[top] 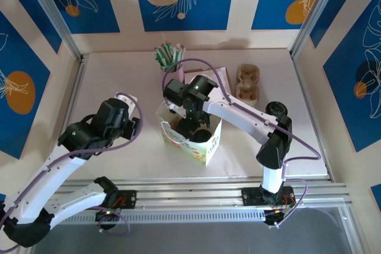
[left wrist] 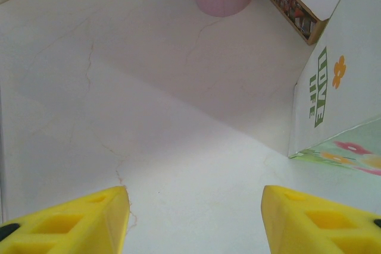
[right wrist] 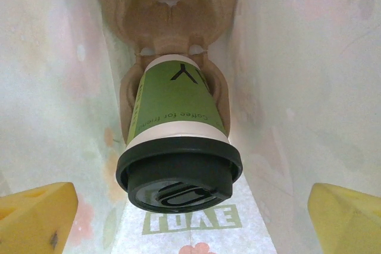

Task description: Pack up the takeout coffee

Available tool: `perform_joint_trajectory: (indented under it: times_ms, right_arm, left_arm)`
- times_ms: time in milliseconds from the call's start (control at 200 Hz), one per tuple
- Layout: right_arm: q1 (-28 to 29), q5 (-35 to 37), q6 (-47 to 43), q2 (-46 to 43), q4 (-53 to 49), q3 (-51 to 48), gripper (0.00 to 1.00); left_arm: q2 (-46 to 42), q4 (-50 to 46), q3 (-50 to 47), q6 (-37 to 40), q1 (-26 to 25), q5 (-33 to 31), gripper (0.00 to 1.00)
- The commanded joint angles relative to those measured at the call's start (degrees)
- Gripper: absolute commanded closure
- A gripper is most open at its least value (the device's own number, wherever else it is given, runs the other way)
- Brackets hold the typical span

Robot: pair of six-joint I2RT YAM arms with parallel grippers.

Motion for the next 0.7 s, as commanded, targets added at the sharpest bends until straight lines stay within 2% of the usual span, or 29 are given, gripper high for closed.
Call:
perform_joint_trajectory:
  times_ms: [0, 695]
  right_arm:
    - [0.54, 0.42, -0.24, -2.22, -1.63, 1.93, 0.01]
    - [1.06, 1.30, 0.20, -3.70, -2.38, 3.67, 0.01]
  left_arm:
    - [0.29, -1.27, 2.06, -0.07, 0.24, 0.67, 0.40]
    - [0.87, -1.27, 2.85, -0.20, 0.27, 1.14, 0.39]
